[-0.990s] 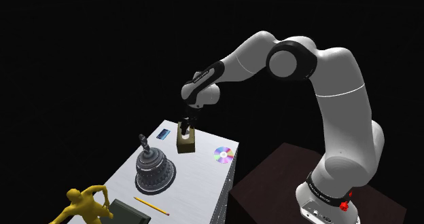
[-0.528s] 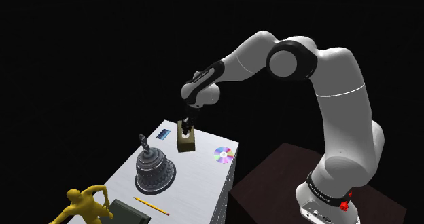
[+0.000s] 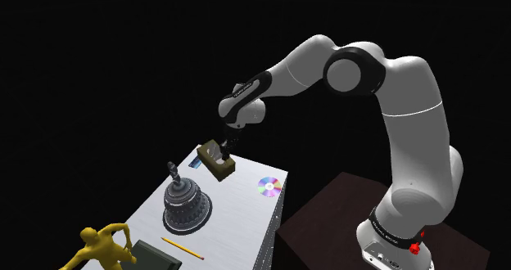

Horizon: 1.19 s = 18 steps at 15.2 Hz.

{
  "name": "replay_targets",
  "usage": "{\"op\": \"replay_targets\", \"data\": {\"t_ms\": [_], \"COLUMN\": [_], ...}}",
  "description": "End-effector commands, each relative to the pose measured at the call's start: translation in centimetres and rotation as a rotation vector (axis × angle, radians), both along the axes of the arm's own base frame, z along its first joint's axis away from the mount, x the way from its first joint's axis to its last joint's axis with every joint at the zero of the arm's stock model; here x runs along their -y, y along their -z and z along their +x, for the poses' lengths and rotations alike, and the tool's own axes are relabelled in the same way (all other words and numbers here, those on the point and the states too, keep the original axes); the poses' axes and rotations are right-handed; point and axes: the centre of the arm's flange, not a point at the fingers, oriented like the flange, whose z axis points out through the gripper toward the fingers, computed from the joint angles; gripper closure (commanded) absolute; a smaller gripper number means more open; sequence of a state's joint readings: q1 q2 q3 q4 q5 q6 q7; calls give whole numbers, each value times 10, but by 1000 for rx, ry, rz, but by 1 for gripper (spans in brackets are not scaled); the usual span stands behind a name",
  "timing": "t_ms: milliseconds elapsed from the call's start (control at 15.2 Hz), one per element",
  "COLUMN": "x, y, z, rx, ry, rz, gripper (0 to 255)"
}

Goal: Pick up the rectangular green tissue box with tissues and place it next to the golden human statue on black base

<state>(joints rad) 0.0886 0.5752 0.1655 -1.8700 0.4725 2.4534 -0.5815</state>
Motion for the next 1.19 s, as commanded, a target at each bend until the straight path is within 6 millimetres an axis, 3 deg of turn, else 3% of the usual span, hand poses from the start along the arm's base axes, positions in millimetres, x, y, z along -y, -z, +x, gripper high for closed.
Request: {"op": "replay_targets", "data": {"t_ms": [0,1122], "x": [-1,-1], "y": [-10,-100], "z": [0,0], "rx": [0,0], "ry": [0,0], "rz": [0,0], "gripper": [255,255]}}
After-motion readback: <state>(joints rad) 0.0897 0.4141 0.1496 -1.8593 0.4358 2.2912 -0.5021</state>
